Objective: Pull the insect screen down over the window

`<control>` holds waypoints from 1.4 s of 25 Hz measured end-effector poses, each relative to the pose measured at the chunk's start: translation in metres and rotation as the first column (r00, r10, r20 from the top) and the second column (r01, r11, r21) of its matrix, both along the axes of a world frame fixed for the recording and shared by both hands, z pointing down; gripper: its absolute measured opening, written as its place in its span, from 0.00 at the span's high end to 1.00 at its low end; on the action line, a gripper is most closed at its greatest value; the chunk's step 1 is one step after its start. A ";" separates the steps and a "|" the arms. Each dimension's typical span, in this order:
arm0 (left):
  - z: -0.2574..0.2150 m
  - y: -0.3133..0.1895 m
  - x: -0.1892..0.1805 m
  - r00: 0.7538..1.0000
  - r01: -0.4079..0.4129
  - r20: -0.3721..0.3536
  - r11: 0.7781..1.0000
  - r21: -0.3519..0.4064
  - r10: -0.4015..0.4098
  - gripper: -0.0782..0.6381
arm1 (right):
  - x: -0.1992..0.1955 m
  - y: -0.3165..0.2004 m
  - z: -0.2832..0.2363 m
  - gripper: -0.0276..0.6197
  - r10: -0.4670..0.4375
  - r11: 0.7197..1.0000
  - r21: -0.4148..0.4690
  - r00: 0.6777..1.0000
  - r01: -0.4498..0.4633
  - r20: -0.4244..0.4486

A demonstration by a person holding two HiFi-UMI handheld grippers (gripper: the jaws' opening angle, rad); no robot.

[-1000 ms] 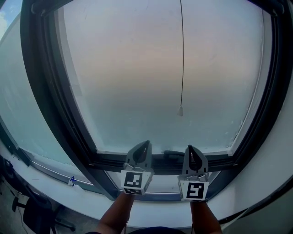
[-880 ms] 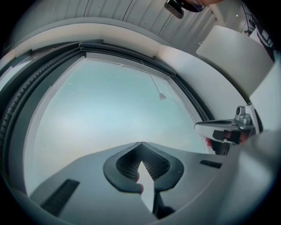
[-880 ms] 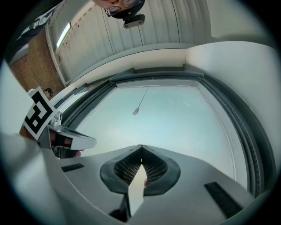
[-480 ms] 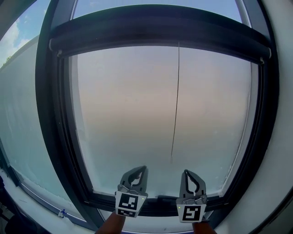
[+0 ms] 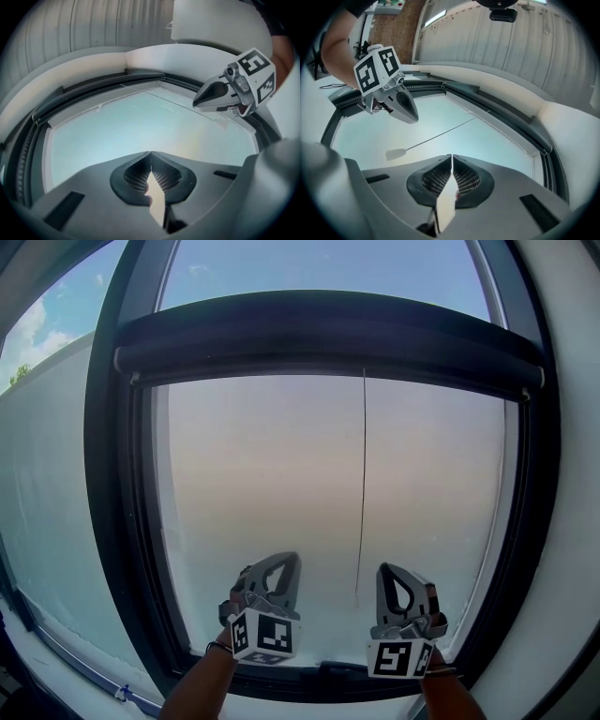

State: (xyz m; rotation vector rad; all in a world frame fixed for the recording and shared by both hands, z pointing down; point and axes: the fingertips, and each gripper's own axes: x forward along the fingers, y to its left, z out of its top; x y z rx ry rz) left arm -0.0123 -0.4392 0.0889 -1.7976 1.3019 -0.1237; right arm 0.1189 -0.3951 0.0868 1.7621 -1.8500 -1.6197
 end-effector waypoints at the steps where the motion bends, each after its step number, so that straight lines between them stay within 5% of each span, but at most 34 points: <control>1: -0.011 0.001 -0.001 1.000 0.019 0.014 1.000 0.025 -0.020 0.89 | -0.001 0.000 -0.009 0.95 0.013 1.000 0.011 1.000 -0.013 -0.016; 9: -0.088 0.010 -0.004 0.968 0.150 0.173 0.971 0.185 -0.183 0.79 | -0.001 0.003 -0.081 0.90 0.083 0.994 0.073 0.992 -0.076 -0.092; 17: -0.155 0.009 -0.005 0.840 0.321 0.337 0.891 0.323 -0.425 0.54 | 0.004 -0.008 -0.142 0.66 0.191 0.979 0.106 0.962 -0.173 -0.194; 22: -0.203 0.014 -0.022 0.778 0.405 0.330 0.828 0.387 -0.534 0.48 | 0.000 -0.009 -0.178 0.53 0.249 0.967 0.124 0.935 -0.224 -0.251; 27: -0.239 0.020 -0.025 0.712 0.468 0.322 0.763 0.446 -0.624 0.48 | -0.008 -0.008 -0.211 0.50 0.320 0.945 0.171 0.896 -0.279 -0.308; 35: -0.279 0.018 -0.013 0.664 0.490 0.327 0.722 0.489 -0.672 0.47 | -0.008 -0.024 -0.259 0.50 0.412 0.910 0.198 0.853 -0.365 -0.321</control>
